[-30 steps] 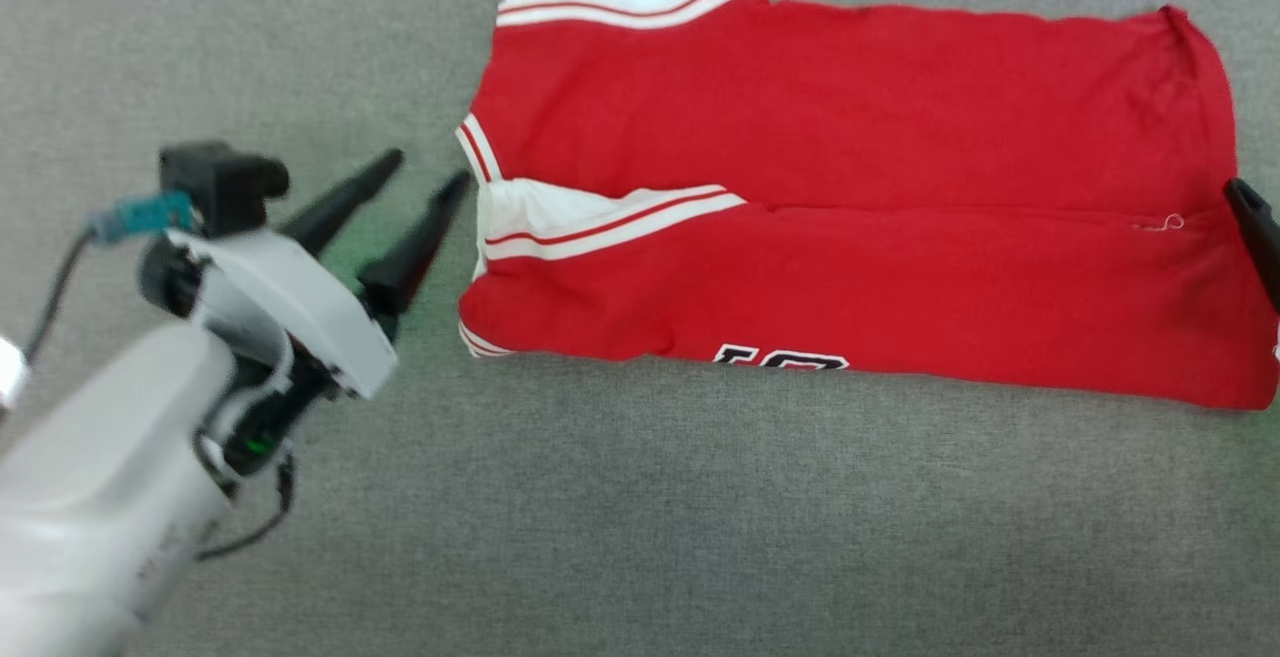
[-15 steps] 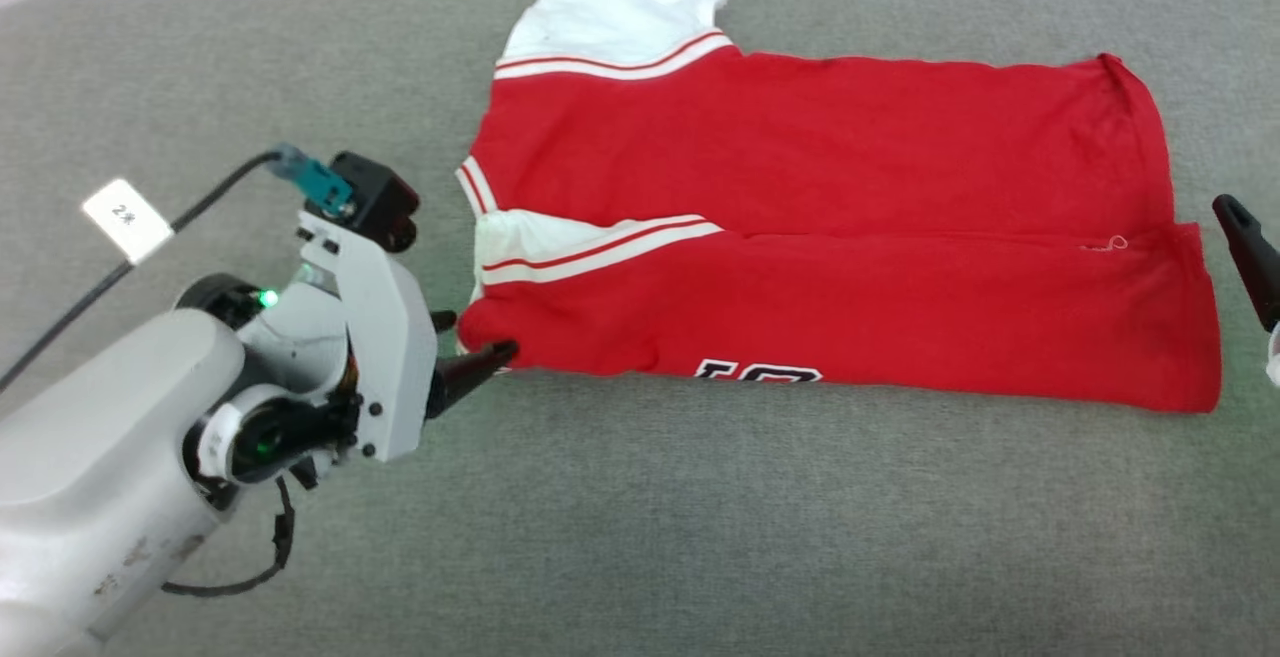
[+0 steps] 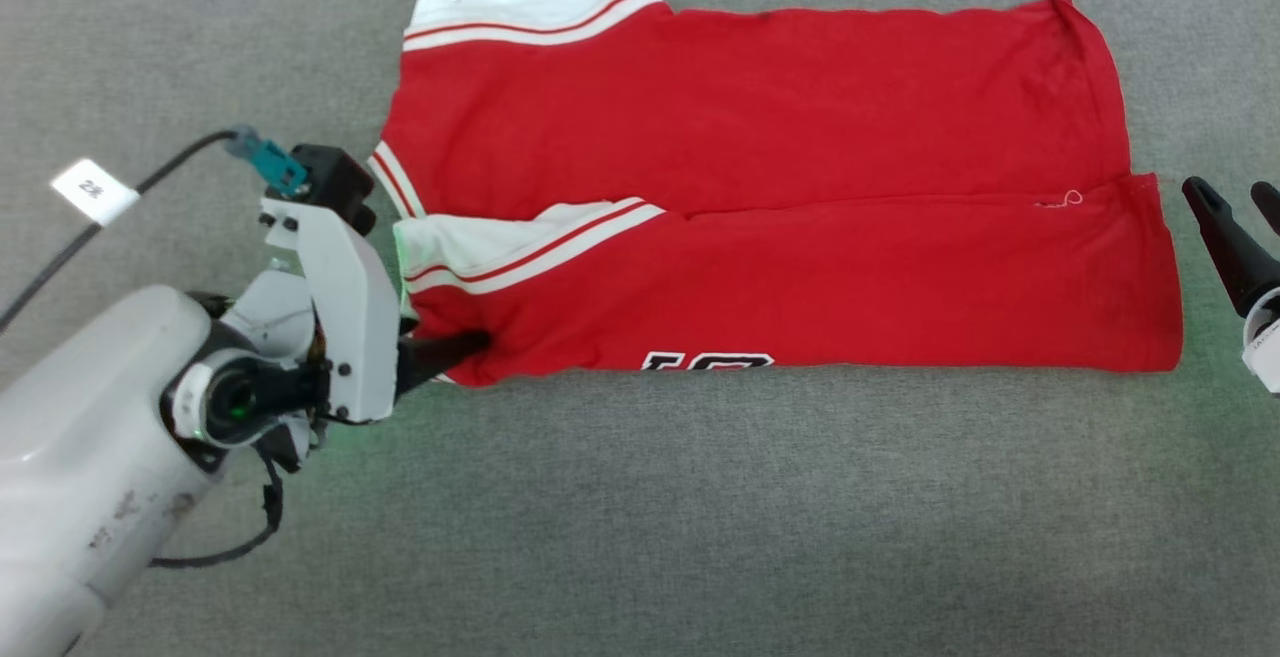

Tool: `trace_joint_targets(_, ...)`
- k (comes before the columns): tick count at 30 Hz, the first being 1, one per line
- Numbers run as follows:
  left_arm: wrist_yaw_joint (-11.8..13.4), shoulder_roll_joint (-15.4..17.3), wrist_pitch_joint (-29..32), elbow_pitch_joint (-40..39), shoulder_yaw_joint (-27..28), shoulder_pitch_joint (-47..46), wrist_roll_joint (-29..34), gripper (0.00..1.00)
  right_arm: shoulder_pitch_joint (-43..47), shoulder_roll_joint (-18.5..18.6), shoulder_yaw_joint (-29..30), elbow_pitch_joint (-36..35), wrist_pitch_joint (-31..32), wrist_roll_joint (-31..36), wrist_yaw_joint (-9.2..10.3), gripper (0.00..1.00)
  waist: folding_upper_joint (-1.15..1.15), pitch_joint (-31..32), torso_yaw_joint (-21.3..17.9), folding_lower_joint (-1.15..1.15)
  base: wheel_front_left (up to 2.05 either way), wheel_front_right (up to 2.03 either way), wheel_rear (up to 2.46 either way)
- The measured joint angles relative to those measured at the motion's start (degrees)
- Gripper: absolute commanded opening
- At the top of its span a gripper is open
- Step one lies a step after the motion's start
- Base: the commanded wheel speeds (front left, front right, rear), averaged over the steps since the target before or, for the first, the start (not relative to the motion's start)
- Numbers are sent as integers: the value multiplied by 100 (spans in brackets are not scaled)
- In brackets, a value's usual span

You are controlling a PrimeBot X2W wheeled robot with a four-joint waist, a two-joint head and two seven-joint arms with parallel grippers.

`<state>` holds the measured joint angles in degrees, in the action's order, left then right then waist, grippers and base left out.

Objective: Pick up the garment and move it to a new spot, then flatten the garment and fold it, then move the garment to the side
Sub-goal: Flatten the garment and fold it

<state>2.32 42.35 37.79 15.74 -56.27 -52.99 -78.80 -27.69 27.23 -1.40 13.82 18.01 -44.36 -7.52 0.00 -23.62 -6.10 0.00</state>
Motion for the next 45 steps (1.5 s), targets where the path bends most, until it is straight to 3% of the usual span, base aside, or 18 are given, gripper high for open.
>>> trace_joint_targets(2,-87,3,24,88,27,-13,-52,33,0,42,-36,-52,36,-3,0,100,0,-46,-59,0,0,0,0)
trace_joint_targets(3,-99,7,55,123,33,-29,-67,7,1,64,-55,-85,78,-2,0,100,0,-63,-84,0,0,0,0)
trace_joint_targets(4,-141,13,59,156,34,-46,-77,0,1,97,-79,-125,136,-2,0,100,0,-76,-102,0,0,0,0)
trace_joint_targets(8,-219,-48,51,236,57,-68,-93,0,16,372,-358,-305,632,49,0,100,0,-84,-116,0,0,0,0)
trace_joint_targets(16,-290,-82,0,223,53,-73,-87,0,115,1116,-1199,-740,2526,-124,0,100,0,-87,-79,0,0,0,0)
trace_joint_targets(25,-382,-143,-59,131,57,-160,-27,0,-370,1010,-1492,-320,2992,-26,0,100,0,-251,4,0,0,0,0)
trace_joint_targets(26,-385,-162,-75,131,60,-164,-27,0,-409,1001,-1522,-269,2978,2,0,97,0,-264,19,0,0,0,0)
trace_joint_targets(27,-393,-176,-101,134,64,-164,-27,0,-445,993,-1543,-211,2943,10,0,39,0,-275,34,0,0,0,0)
trace_joint_targets(28,-413,-192,-121,136,69,-163,-29,0,-464,992,-1557,-175,2925,16,0,2,0,-281,49,0,0,0,0)
trace_joint_targets(39,-561,-159,-502,-136,137,305,-149,0,-215,1065,-1479,-115,2522,-307,0,0,0,-38,143,0,0,0,0)
trace_joint_targets(45,-474,279,-770,-901,125,915,-227,0,349,1385,-1310,-502,2547,-573,0,0,0,151,222,0,0,0,0)
